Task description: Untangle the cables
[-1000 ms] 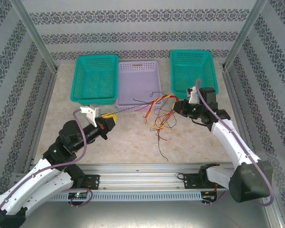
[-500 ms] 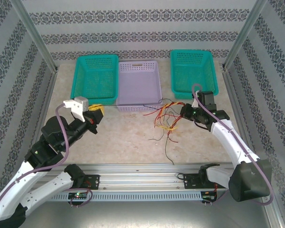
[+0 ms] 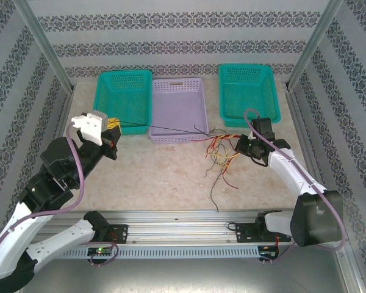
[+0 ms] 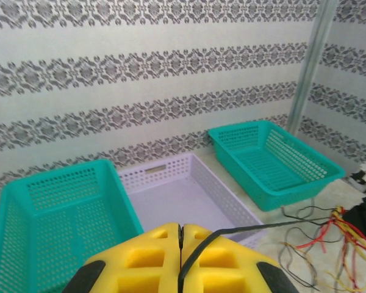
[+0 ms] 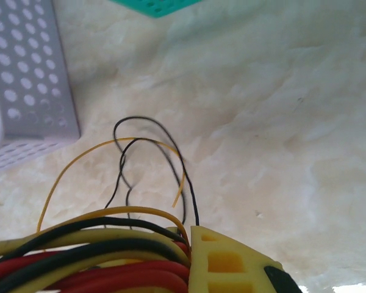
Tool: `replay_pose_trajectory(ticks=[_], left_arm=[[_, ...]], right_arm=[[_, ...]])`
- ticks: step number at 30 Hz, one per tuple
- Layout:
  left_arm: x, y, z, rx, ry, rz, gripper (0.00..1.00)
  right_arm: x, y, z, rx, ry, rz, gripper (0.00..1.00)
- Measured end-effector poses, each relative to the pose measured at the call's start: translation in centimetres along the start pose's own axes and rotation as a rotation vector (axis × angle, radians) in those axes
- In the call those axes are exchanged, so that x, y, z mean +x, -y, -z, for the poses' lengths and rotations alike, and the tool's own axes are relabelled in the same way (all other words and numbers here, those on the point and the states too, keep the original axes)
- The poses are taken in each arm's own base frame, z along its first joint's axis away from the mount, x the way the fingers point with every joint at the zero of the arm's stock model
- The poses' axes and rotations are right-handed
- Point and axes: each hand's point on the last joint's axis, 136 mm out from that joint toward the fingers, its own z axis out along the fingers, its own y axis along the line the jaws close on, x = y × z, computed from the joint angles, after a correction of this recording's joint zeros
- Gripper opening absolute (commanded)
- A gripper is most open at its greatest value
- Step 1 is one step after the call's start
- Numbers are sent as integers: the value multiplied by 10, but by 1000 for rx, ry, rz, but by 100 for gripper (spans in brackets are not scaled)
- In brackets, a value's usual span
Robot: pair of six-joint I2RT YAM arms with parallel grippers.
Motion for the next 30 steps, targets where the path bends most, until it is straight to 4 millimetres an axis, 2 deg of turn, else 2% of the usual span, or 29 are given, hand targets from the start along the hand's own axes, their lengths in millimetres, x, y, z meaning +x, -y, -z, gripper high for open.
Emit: replay_pose_trajectory(ticks=[4,8,11,13,16,21,27,30], left_arm=[[-10,-5,-3,-37,6,-45,0],[-10,-8,-5,-58,-17,-69,0],[-11,-8,-6,-60,-19,-57,0],[-11,-9,-6,-65,-17,-39,0],[-12,-9,-5,-62,2,8,0],[3,1,-16,-22,-18,66,0],[36,20,-46,29,-113,90,0],[51,28,-61,42,-158,91,0]], right_arm=[[-6,6,-3,39,30,1,0],[-7,3,-6,23,26,11,0],[-6,-3,-5,2,25,27,10],[-4,-7,-4,-4,22,42,29],[-4,-8,2,-7,35,57,40],[-5,-17,14,-67,68,71,50],[-3,-40,22,-195,77,92,58],[-1,-53,26,-242,71,113,59]])
